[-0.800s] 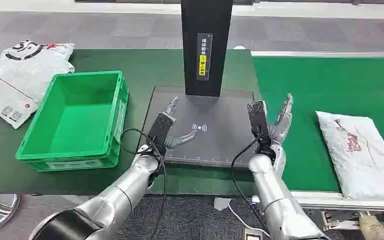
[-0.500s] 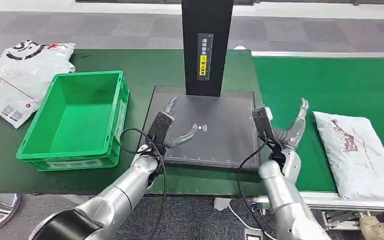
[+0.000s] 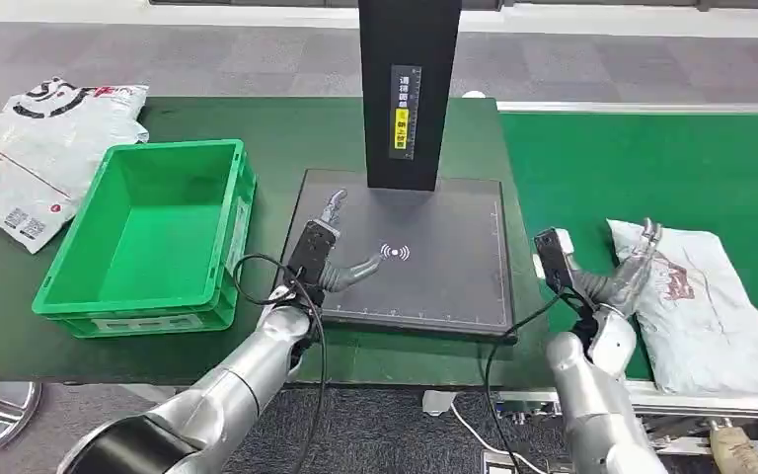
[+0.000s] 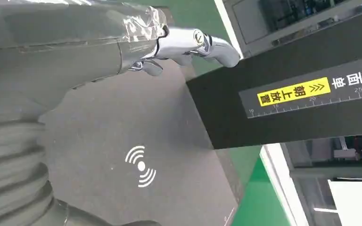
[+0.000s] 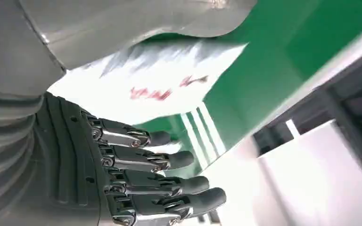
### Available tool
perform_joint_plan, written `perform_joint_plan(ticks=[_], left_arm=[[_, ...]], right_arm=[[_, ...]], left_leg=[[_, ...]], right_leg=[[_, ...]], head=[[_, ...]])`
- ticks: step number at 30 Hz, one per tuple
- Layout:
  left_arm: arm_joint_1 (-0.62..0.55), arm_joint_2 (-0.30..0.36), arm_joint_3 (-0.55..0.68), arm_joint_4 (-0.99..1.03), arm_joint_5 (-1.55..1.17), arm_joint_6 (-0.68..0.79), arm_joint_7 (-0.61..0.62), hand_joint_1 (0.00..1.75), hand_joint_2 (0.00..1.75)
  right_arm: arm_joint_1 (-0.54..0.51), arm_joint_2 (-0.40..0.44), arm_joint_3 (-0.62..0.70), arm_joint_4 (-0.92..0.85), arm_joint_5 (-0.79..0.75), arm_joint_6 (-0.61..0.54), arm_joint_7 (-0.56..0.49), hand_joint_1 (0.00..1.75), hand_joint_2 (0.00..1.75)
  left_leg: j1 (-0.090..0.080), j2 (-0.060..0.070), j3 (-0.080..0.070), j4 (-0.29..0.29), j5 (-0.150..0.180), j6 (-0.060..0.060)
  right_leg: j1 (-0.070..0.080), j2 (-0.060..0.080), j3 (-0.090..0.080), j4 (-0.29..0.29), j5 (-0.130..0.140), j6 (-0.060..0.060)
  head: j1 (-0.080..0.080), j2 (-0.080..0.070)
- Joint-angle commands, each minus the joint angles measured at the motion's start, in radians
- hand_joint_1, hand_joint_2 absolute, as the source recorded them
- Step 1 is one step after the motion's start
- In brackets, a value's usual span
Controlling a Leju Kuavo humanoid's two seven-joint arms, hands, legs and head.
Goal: Moved the parcel from conveyor to table for the left to box.
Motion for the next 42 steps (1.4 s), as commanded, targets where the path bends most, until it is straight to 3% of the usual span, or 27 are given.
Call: perform_joint_plan(ticks=[1, 11, 16, 22, 24, 28, 29, 31, 32, 42], left_arm=[[-0.009, 0.017, 0.074, 0.009, 0.0, 0.008, -0.003, 0.0, 1.75], [-0.001, 0.03, 0.107, 0.001, 0.01, 0.024, -0.011, 0.0, 1.75], [0.003, 0.039, 0.12, -0.002, 0.013, 0.023, -0.016, 0.0, 1.75], [-0.004, 0.042, 0.119, 0.001, 0.009, 0.011, -0.007, 0.0, 1.75], [-0.005, 0.041, 0.118, 0.003, 0.008, 0.006, -0.003, 0.0, 1.75], [0.003, 0.042, 0.121, 0.001, 0.013, -0.002, -0.006, 0.0, 1.75], [0.007, 0.041, 0.119, -0.003, 0.012, -0.004, -0.008, 0.0, 1.75], [0.007, 0.041, 0.119, -0.003, 0.013, -0.005, -0.008, 0.0, 1.75], [0.011, 0.043, 0.124, -0.01, 0.017, -0.004, -0.013, 0.0, 1.75], [0.023, 0.05, 0.138, -0.029, 0.03, -0.003, -0.014, 0.0, 1.75]], right_arm=[[0.006, -0.072, -0.136, 0.118, 0.099, 0.002, 0.091, 0.0, 1.75], [0.087, -0.119, -0.091, 0.127, 0.218, 0.002, 0.279, 0.0, 1.75], [0.056, -0.165, 0.034, 0.282, 0.244, 0.008, 0.417, 0.0, 1.75], [0.057, -0.157, 0.084, 0.35, 0.239, 0.298, 0.511, 0.0, 1.75], [0.063, -0.159, 0.075, 0.354, 0.234, 0.475, 0.509, 0.0, 1.75], [0.072, -0.165, 0.097, 0.359, 0.237, 0.577, 0.506, 0.0, 1.75], [0.066, -0.165, 0.107, 0.371, 0.244, 0.655, 0.498, 0.0, 1.75], [0.067, -0.164, 0.106, 0.369, 0.242, 0.668, 0.489, 0.0, 1.75], [0.059, -0.152, 0.089, 0.368, 0.222, 0.703, 0.454, 1.75, 1.75], [0.032, -0.126, 0.078, 0.363, 0.207, 0.682, 0.415, 1.75, 1.75]], left_leg=[[0.0, -0.001, 0.003, -0.001, -0.001, 0.0], [0.001, -0.002, 0.006, -0.002, -0.002, 0.0], [0.001, 0.001, 0.006, -0.002, -0.003, 0.0], [0.001, 0.002, 0.005, -0.002, -0.002, 0.0], [0.001, 0.001, 0.005, -0.002, -0.002, 0.0], [0.001, 0.0, 0.004, -0.001, -0.002, 0.0], [0.002, 0.002, 0.004, -0.001, -0.002, 0.0], [0.003, 0.005, 0.008, -0.001, -0.004, 0.001], [0.002, 0.004, 0.01, -0.002, -0.004, 0.002], [0.005, 0.004, 0.017, -0.002, -0.004, 0.006]], right_leg=[[0.0, 0.001, 0.003, -0.002, -0.001, 0.0], [0.001, 0.0, 0.006, -0.003, -0.001, -0.001], [0.0, 0.003, 0.006, -0.003, -0.001, -0.001], [0.001, 0.004, 0.005, -0.003, 0.0, -0.001], [0.001, 0.004, 0.005, -0.002, -0.001, -0.001], [0.001, 0.002, 0.004, -0.002, -0.001, -0.001], [0.002, 0.003, 0.004, -0.002, 0.0, 0.0], [0.003, 0.006, 0.008, -0.004, 0.0, 0.0], [0.002, 0.006, 0.01, -0.005, -0.001, 0.0], [0.004, 0.004, 0.022, -0.011, 0.0, 0.003]], head=[[0.0, 0.0], [0.0, 0.0], [0.0, 0.0], [0.0, 0.0], [0.0, 0.0], [0.0, 0.0], [0.0, 0.0], [0.0, 0.0], [0.0, 0.0], [0.0, 0.0]])
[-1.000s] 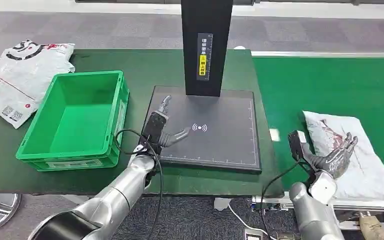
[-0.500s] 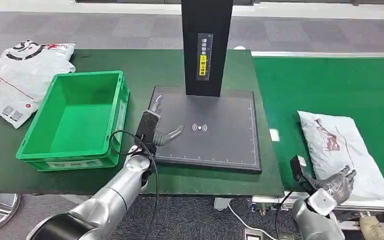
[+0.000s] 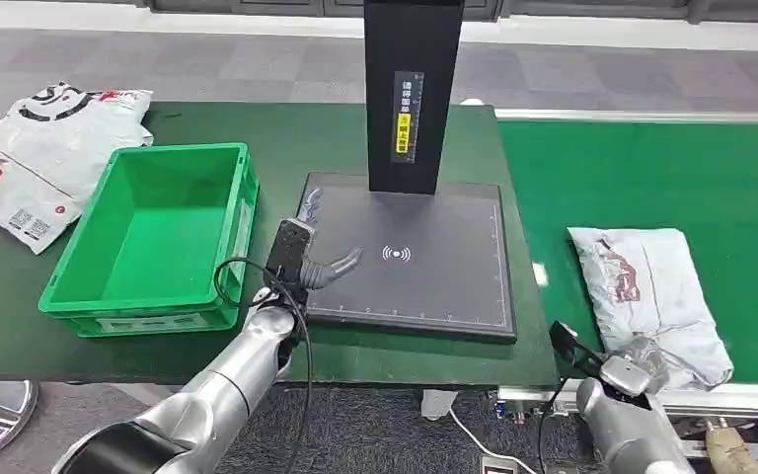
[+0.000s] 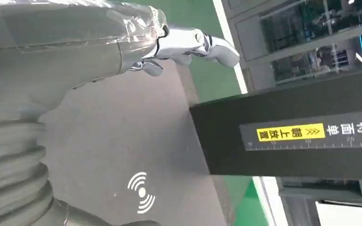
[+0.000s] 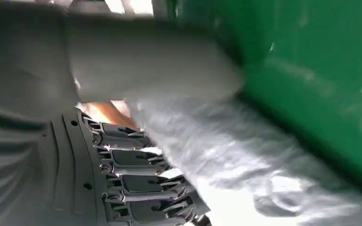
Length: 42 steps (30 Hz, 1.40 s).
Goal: Moved the parcel from conveyor to table for the left to box.
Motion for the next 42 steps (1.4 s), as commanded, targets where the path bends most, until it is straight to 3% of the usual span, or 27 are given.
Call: perform_joint_plan(ticks=[1, 3, 4, 6, 7, 9, 10, 11, 13, 15, 17, 18, 20, 24, 32, 35, 38, 42], left_arm=[[-0.001, 0.021, 0.071, 0.003, 0.011, -0.002, -0.001, 0.0, 1.75], [0.008, 0.03, 0.079, -0.005, 0.016, 0.005, -0.008, 0.0, 1.75], [0.011, 0.035, 0.08, -0.007, 0.017, 0.0, -0.01, 0.0, 1.75], [0.018, 0.042, 0.085, -0.014, 0.018, 0.008, -0.016, 0.0, 1.75], [0.019, 0.044, 0.085, -0.014, 0.019, 0.006, -0.017, 0.0, 1.75], [0.025, 0.051, 0.092, -0.02, 0.021, 0.014, -0.023, 0.0, 1.75], [0.026, 0.055, 0.094, -0.02, 0.022, 0.01, -0.024, 0.0, 1.75], [0.027, 0.055, 0.096, -0.02, 0.022, 0.013, -0.029, 0.0, 1.75], [0.027, 0.056, 0.097, -0.019, 0.022, 0.012, -0.031, 0.0, 1.75], [0.026, 0.052, 0.093, -0.016, 0.008, 0.023, -0.038, 0.0, 1.75], [0.025, 0.048, 0.089, -0.013, -0.001, 0.032, -0.044, 0.0, 1.75], [0.02, 0.043, 0.08, -0.007, -0.017, 0.044, -0.05, 0.0, 1.75], [0.004, 0.033, 0.072, 0.01, -0.032, 0.038, -0.045, 0.0, 1.75], [-0.016, 0.023, 0.064, 0.028, -0.043, 0.032, -0.039, 0.0, 1.75], [-0.024, 0.016, 0.058, 0.036, -0.05, 0.02, -0.039, 0.0, 1.75], [-0.036, 0.008, 0.051, 0.038, -0.057, 0.014, -0.033, 0.0, 1.75], [-0.05, -0.004, 0.037, 0.045, -0.068, 0.027, -0.03, 0.0, 1.75], [-0.056, -0.011, 0.021, 0.05, -0.072, 0.035, -0.035, 0.0, 1.75]], right_arm=[[-0.007, 0.029, -0.003, 0.08, -0.03, -0.016, -0.048, 1.75, 1.75], [-0.017, 0.046, -0.03, 0.06, -0.066, -0.132, -0.107, 1.75, 1.75], [-0.03, 0.051, -0.029, 0.061, -0.066, -0.122, -0.102, 1.75, 1.75], [-0.042, 0.076, -0.063, 0.027, -0.123, -0.262, -0.19, 1.75, 1.75], [-0.048, 0.078, -0.062, 0.026, -0.123, -0.257, -0.188, 1.75, 1.75], [-0.043, 0.104, -0.093, -0.041, -0.198, -0.415, -0.321, 1.75, 1.75], [-0.052, 0.11, -0.094, -0.053, -0.218, -0.42, -0.338, 1.75, 1.75], [-0.032, 0.133, -0.109, -0.132, -0.305, -0.562, -0.471, 1.75, 1.75], [-0.03, 0.134, -0.092, -0.166, -0.31, -0.534, -0.46, 1.75, 1.75], [0.041, 0.146, -0.056, -0.333, -0.46, -0.623, -0.568, 1.75, 1.75], [0.081, 0.137, -0.015, -0.419, -0.498, -0.642, -0.568, 1.75, 1.75], [0.137, 0.133, 0.01, -0.551, -0.582, -0.687, -0.627, 1.75, 1.75], [0.211, 0.168, -0.044, -0.763, -0.608, -0.687, -0.72, 1.75, 1.75], [0.235, 0.179, -0.014, -0.898, -0.574, -0.687, -0.716, 1.75, 1.75], [0.21, 0.182, 0.049, -0.902, -0.55, -0.687, -0.711, 1.75, 1.75], [0.163, 0.168, 0.187, -0.838, -0.498, -0.681, -0.652, 1.75, 1.75], [0.088, 0.172, 0.35, -0.746, -0.415, -0.56, -0.525, 1.75, 1.75], [-0.028, 0.174, 0.48, -0.538, -0.466, -0.434, -0.474, 1.75, 1.75]], left_leg=[[0.001, 0.0, 0.0, -0.001, 0.0, 0.0], [0.0, 0.0, 0.001, -0.003, 0.001, -0.001], [0.001, 0.001, 0.001, -0.001, 0.0, -0.001], [0.001, 0.002, 0.002, -0.002, 0.0, -0.001], [0.0, 0.003, 0.001, -0.001, -0.001, -0.001], [0.0, 0.006, 0.0, 0.0, -0.002, -0.002], [0.0, 0.006, 0.0, -0.001, -0.002, -0.003], [0.0, 0.007, -0.001, -0.001, -0.002, -0.003], [-0.001, 0.007, -0.002, -0.001, -0.002, -0.003], [0.0, 0.006, -0.003, -0.001, -0.002, -0.004], [0.0, 0.002, -0.004, -0.001, -0.001, -0.004], [0.0, 0.0, -0.003, -0.002, -0.001, -0.004], [0.0, -0.004, -0.005, -0.001, -0.001, -0.004], [-0.001, -0.006, -0.008, 0.0, -0.002, -0.004], [-0.001, -0.005, -0.008, 0.0, -0.002, -0.005], [0.0, -0.005, -0.005, -0.003, -0.002, -0.006], [0.0, 0.002, -0.007, 0.0, -0.004, -0.005], [0.0, 0.006, -0.007, 0.0, -0.003, -0.006]], right_leg=[[0.001, 0.002, 0.001, -0.002, 0.001, 0.0], [0.0, 0.003, 0.001, -0.004, 0.002, -0.001], [0.001, 0.004, 0.0, -0.002, 0.002, -0.001], [0.001, 0.005, 0.001, -0.002, 0.002, -0.001], [0.0, 0.005, 0.0, -0.001, 0.001, -0.001], [0.0, 0.008, -0.003, 0.0, 0.002, -0.001], [0.001, 0.009, -0.003, 0.0, 0.002, -0.002], [0.0, 0.009, -0.005, 0.001, 0.002, -0.002], [0.0, 0.009, -0.007, 0.003, 0.001, -0.002], [0.0, 0.008, -0.009, 0.004, 0.001, -0.003], [0.0, 0.005, -0.009, 0.004, -0.001, -0.004], [0.0, 0.004, -0.008, 0.003, -0.001, -0.004], [0.0, -0.001, -0.007, 0.004, -0.003, -0.005], [-0.001, -0.003, -0.01, 0.006, -0.005, -0.004], [0.0, -0.001, -0.011, 0.005, -0.004, -0.004], [0.0, 0.0, -0.007, 0.002, -0.004, -0.005], [0.0, 0.007, -0.012, 0.005, -0.003, -0.005], [0.0, 0.008, -0.013, 0.005, -0.002, -0.006]], head=[[0.0, 0.0], [0.0, 0.0], [0.0, 0.0], [0.0, 0.0], [0.0, 0.0], [0.0, 0.0], [0.0, 0.0], [0.0, 0.0], [0.0, 0.0], [0.0, 0.0], [0.0, 0.0], [0.0, 0.0], [0.0, 0.0], [0.0, 0.0], [0.0, 0.0], [0.0, 0.0], [0.0, 0.0], [0.0, 0.0]])
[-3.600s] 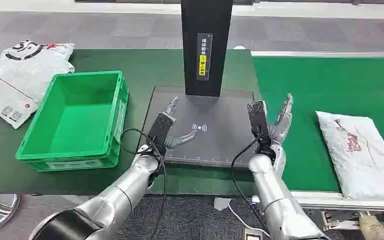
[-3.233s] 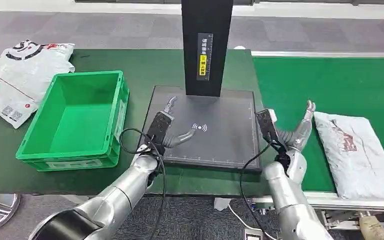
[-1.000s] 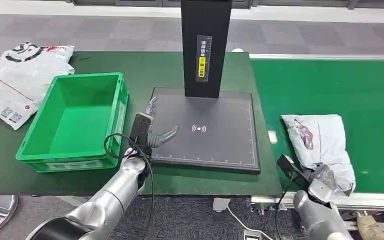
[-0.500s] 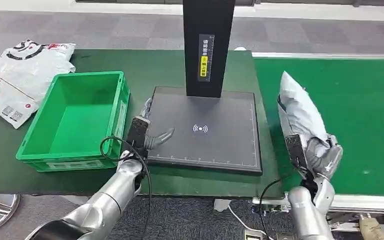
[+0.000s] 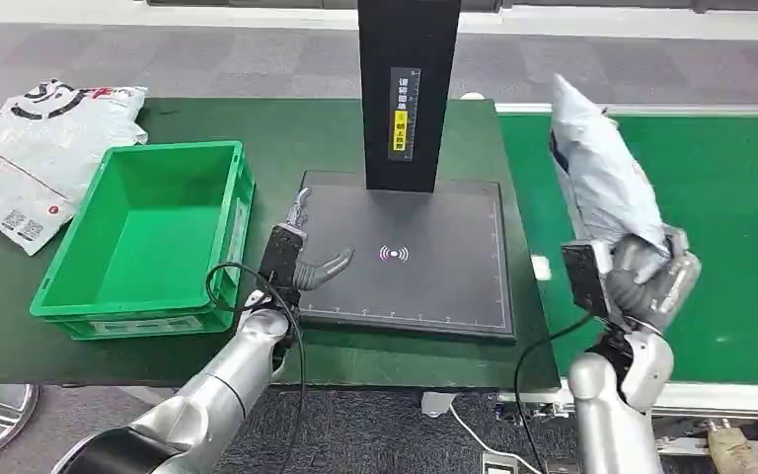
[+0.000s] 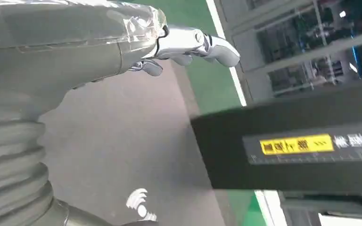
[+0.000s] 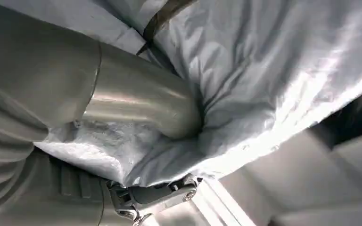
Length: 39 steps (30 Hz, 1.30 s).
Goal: Moved the parcel from conveyor to table for the left to box.
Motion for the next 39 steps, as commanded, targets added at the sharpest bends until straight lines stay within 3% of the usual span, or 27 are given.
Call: perform_joint_plan(ticks=[1, 12, 18, 21, 26, 27, 28, 39], left_arm=[[-0.065, -0.013, -0.024, 0.065, -0.007, 0.015, 0.002, 0.0, 1.75], [-0.068, -0.012, -0.052, 0.071, 0.016, 0.004, -0.004, 0.0, 1.75], [-0.071, -0.018, -0.057, 0.073, 0.016, 0.01, -0.003, 0.0, 1.75], [-0.079, -0.024, -0.075, 0.078, 0.018, 0.0, -0.002, 0.0, 1.75], [-0.081, -0.027, -0.057, 0.078, 0.064, -0.007, -0.013, 0.0, 1.75], [-0.083, -0.028, -0.052, 0.082, 0.074, -0.009, -0.01, 0.0, 1.75], [-0.091, -0.029, -0.042, 0.089, 0.092, -0.007, 0.004, 0.0, 1.75], [-0.156, -0.016, -0.055, 0.08, 0.111, 0.006, 0.014, 0.0, 1.75]], right_arm=[[-0.246, -0.007, 0.388, 0.374, -0.021, 0.205, 0.114, 1.75, 1.75], [-0.35, -0.023, 0.533, 0.676, -0.173, 0.527, 0.024, 1.75, 1.75], [-0.34, -0.033, 0.544, 0.685, -0.179, 0.532, 0.011, 1.75, 1.75], [-0.308, -0.05, 0.608, 0.678, -0.177, 0.567, -0.079, 1.75, 1.75], [-0.266, 0.001, 0.596, 0.61, -0.252, 0.343, -0.224, 1.73, 1.75], [-0.263, 0.009, 0.599, 0.603, -0.256, 0.332, -0.223, 0.65, 1.75], [-0.242, 0.02, 0.578, 0.554, -0.289, 0.236, -0.255, 0.0, 1.75], [-0.239, 0.037, 0.508, 0.466, -0.506, 0.16, -0.371, 0.0, 1.75]], left_leg=[[0.0, 0.007, 0.004, -0.001, -0.001, -0.001], [0.001, 0.001, 0.004, -0.001, 0.0, -0.001], [0.0, -0.002, 0.002, 0.0, 0.001, -0.001], [0.001, -0.002, 0.003, -0.001, 0.001, -0.001], [0.001, -0.002, 0.003, -0.001, 0.0, -0.002], [0.001, 0.0, 0.003, -0.001, 0.0, -0.002], [0.0, 0.001, 0.002, 0.0, 0.0, -0.002], [0.001, 0.0, 0.001, 0.0, 0.0, -0.001]], right_leg=[[0.0, 0.01, 0.0, 0.0, 0.001, -0.001], [0.001, 0.004, 0.003, 0.0, 0.0, -0.001], [0.0, 0.0, 0.001, 0.0, -0.001, -0.001], [0.001, 0.001, 0.003, -0.001, 0.0, -0.001], [0.001, 0.001, 0.002, -0.001, -0.001, -0.001], [0.001, 0.003, 0.002, -0.001, -0.001, -0.001], [0.0, 0.004, 0.0, 0.001, -0.001, -0.001], [0.0, 0.004, -0.001, 0.001, -0.001, -0.001]], head=[[0.0, 0.0], [0.0, 0.0], [0.0, 0.0], [0.0, 0.0], [0.0, 0.0], [0.0, 0.0], [0.0, 0.0], [0.0, 0.0]])
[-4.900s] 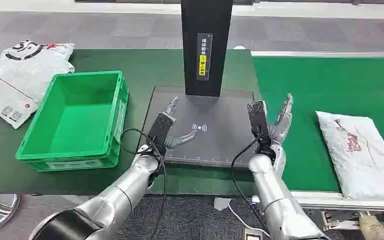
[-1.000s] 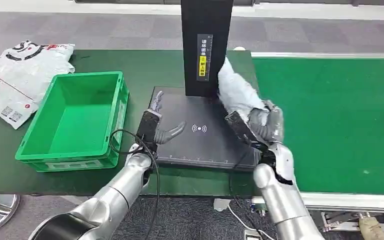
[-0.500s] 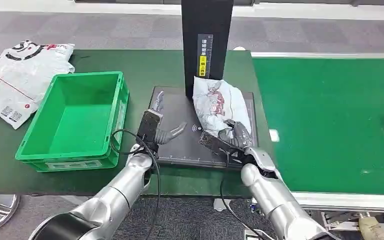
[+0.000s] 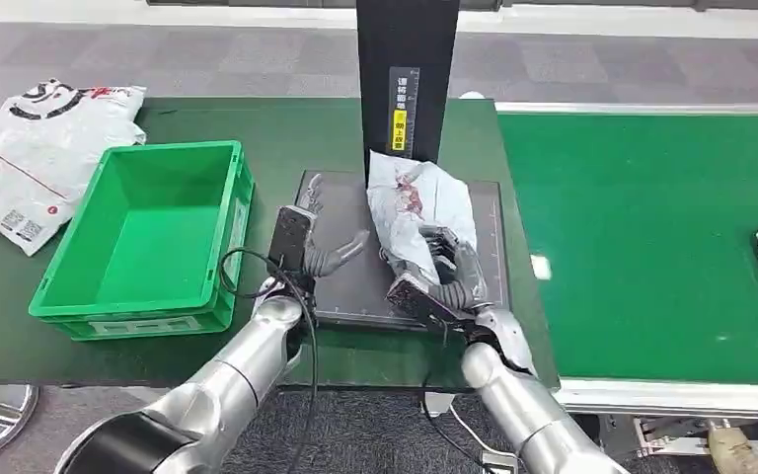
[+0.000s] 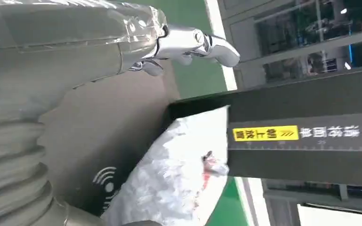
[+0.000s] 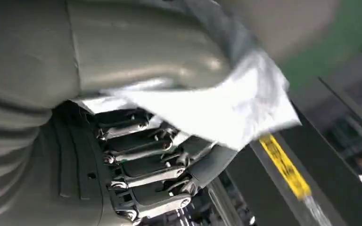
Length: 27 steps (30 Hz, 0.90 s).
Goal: Moved the parcel from conveyor to table for the left to box.
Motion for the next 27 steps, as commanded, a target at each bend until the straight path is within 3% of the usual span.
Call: perform_joint_plan(ticks=[1, 4, 10, 13, 19, 21, 27], left_arm=[[-0.092, 0.022, -0.021, 0.048, -0.001, 0.021, 0.006, 0.0, 1.75], [-0.094, 0.023, -0.026, 0.046, -0.004, 0.023, -0.002, 0.0, 1.75], [-0.127, 0.008, -0.079, 0.028, -0.032, 0.056, 0.018, 0.0, 1.75], [-0.135, 0.0, -0.156, 0.043, -0.095, 0.038, 0.097, 0.0, 1.75], [-0.126, -0.009, -0.164, 0.036, -0.099, 0.047, 0.105, 0.0, 1.75], [-0.129, -0.004, -0.264, 0.061, -0.195, 0.019, 0.205, 0.0, 1.75], [-0.071, -0.008, -0.415, 0.099, -0.353, 0.033, 0.324, 0.0, 1.75]], right_arm=[[-0.032, 0.008, -0.017, -0.042, -0.094, -0.017, -0.051, 0.0, 1.75], [-0.031, 0.012, -0.029, -0.046, -0.117, -0.05, -0.069, 0.0, 1.75], [-0.031, -0.002, -0.146, -0.092, -0.39, -0.052, -0.183, 0.0, 1.75], [-0.058, -0.022, -0.199, -0.058, -0.419, -0.172, -0.135, 0.0, 1.75], [-0.067, -0.037, -0.204, -0.047, -0.429, -0.16, -0.138, 0.0, 1.75], [-0.093, -0.042, -0.243, -0.001, -0.447, -0.24, -0.097, 0.0, 1.75], [-0.184, -0.094, -0.355, 0.137, -0.523, -0.2, -0.076, 0.0, 1.75]], left_leg=[[0.001, 0.0, 0.001, 0.001, -0.001, 0.0], [0.0, 0.0, 0.001, 0.0, -0.001, 0.0], [0.0, -0.002, -0.001, 0.001, 0.0, 0.0], [0.001, -0.004, 0.0, 0.001, 0.0, 0.0], [0.0, -0.002, 0.002, 0.0, 0.0, 0.0], [0.0, -0.001, 0.001, 0.0, 0.0, 0.0], [-0.001, -0.003, 0.005, -0.002, 0.0, 0.001]], right_leg=[[0.0, 0.002, 0.001, 0.0, 0.0, 0.0], [0.0, 0.002, 0.001, 0.0, 0.0, -0.001], [0.0, -0.001, 0.0, 0.001, 0.0, 0.0], [0.0, -0.002, 0.002, 0.0, -0.001, 0.0], [-0.001, 0.0, 0.003, -0.001, 0.0, 0.0], [-0.001, 0.0, 0.001, -0.001, 0.0, 0.0], [-0.002, -0.001, 0.005, -0.003, 0.0, 0.001]], head=[[0.0, 0.0], [0.0, 0.0], [0.0, 0.0], [0.0, 0.0], [0.0, 0.0], [0.0, 0.0], [0.0, 0.0]])
